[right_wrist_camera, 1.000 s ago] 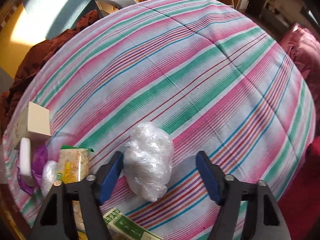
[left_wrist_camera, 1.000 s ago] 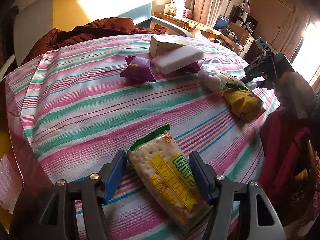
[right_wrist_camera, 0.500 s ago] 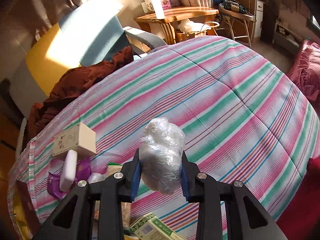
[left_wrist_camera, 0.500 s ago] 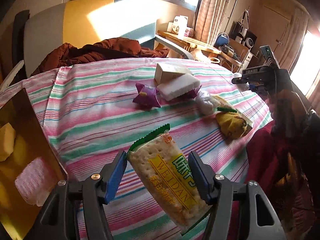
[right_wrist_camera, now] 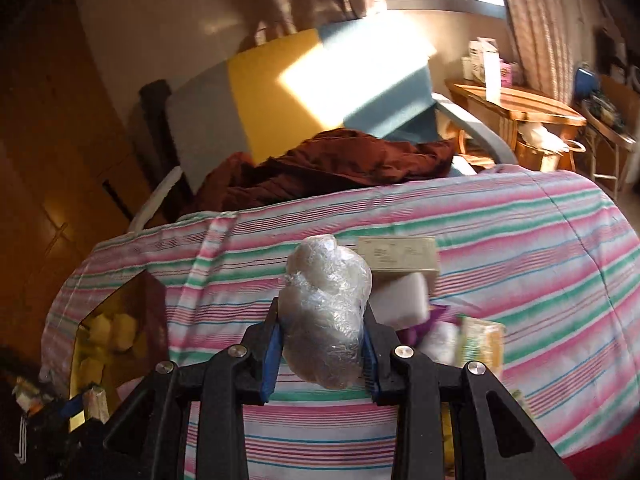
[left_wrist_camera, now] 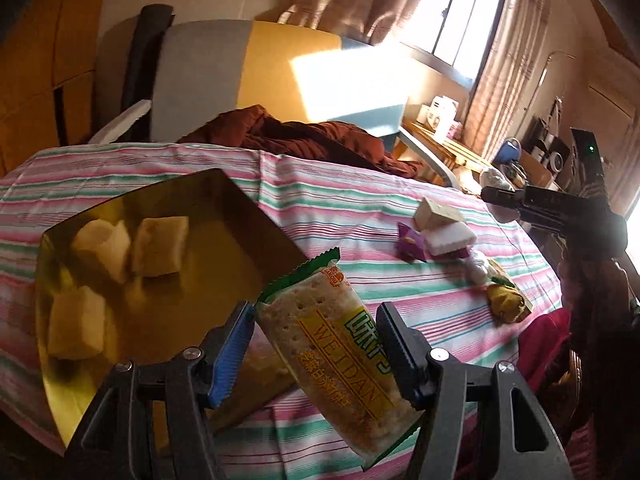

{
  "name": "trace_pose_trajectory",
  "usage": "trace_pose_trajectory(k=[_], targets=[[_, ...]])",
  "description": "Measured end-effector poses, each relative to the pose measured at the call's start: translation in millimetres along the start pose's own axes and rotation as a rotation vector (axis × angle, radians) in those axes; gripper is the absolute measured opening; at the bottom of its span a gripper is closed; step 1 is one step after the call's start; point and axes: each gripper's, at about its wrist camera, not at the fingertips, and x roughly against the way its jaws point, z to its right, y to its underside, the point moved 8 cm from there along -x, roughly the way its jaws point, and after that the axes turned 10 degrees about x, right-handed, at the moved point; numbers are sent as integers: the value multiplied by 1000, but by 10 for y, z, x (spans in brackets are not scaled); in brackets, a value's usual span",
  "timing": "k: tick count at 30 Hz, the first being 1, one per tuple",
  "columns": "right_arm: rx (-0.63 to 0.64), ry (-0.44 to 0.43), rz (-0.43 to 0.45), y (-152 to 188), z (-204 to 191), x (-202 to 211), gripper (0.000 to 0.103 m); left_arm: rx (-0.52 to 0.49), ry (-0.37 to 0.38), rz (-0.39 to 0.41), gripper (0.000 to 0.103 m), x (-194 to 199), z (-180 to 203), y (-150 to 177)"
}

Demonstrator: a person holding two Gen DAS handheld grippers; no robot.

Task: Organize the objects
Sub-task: 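Carry the cracker pack and plastic bag over the gold tray and open both tools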

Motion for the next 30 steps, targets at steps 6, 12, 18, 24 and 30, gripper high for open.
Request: trace_pose_trajectory(k=[6, 12, 18, 24, 30], targets=[[136, -184, -23, 102, -1159, -202, 34, 100, -136, 39, 64, 283, -842, -28], [221, -341, -71, 347, -2073, -394, 34, 141, -231, 16, 64, 381, -1383, 104], [291, -433, -128, 623, -2665, -523, 34, 170, -259, -27, 64, 324, -1581, 293], [333, -474, -165, 753, -2975, -600, 34, 170, -284, -16, 65, 296, -1652, 294], [337, -500, -191, 821, -3157, -696, 34, 177, -320, 2, 65, 249, -1746, 237]])
